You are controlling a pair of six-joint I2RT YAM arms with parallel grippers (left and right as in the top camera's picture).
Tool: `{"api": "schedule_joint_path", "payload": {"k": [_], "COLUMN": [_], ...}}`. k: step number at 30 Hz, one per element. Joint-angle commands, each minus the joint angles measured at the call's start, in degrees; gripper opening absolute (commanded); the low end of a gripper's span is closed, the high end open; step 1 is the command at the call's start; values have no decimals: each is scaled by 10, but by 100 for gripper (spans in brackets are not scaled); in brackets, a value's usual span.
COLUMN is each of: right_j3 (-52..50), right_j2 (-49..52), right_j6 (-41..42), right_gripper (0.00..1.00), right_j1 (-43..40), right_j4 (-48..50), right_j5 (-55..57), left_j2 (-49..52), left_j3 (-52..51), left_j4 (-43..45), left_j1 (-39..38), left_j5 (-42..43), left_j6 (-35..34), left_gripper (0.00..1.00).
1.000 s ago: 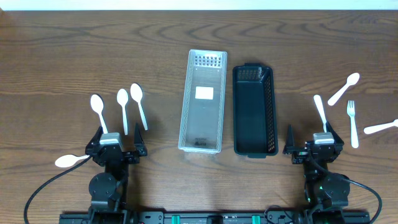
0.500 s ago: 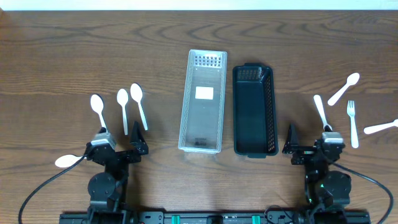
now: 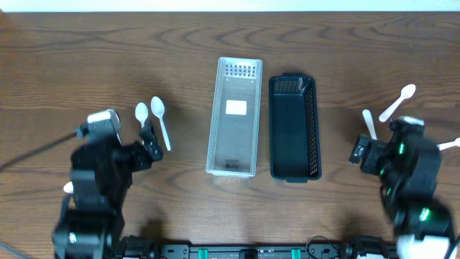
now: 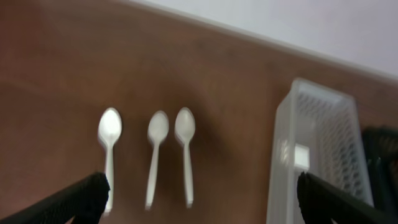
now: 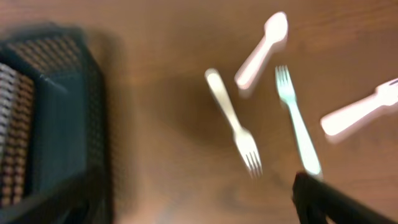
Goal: Pack container
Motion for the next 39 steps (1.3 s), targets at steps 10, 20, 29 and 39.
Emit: {"api": "schedule_joint_path", "payload": {"k": [10,20,29,39], "right_j3": [249,243,243,241], "right_j2": [341,446,570,652], "right_j6": [-80,-322,-340,-340], "right_gripper": [99,99,99,99], "right_j1": [-105,-119,-124,-128], "right_j4": [-156,-115,-95,-86], "right_j5": [24,12,-24,-58], "left_j2": [166,167,167,167], "left_j3": [132,132,132,132], "left_j4": [-115,-120,-121,-121], "left_j1": [5,5,5,5], "left_j5": [8,3,3,-27], "left_j6": [15,22,31,31], "left_gripper": [98,98,98,98]}}
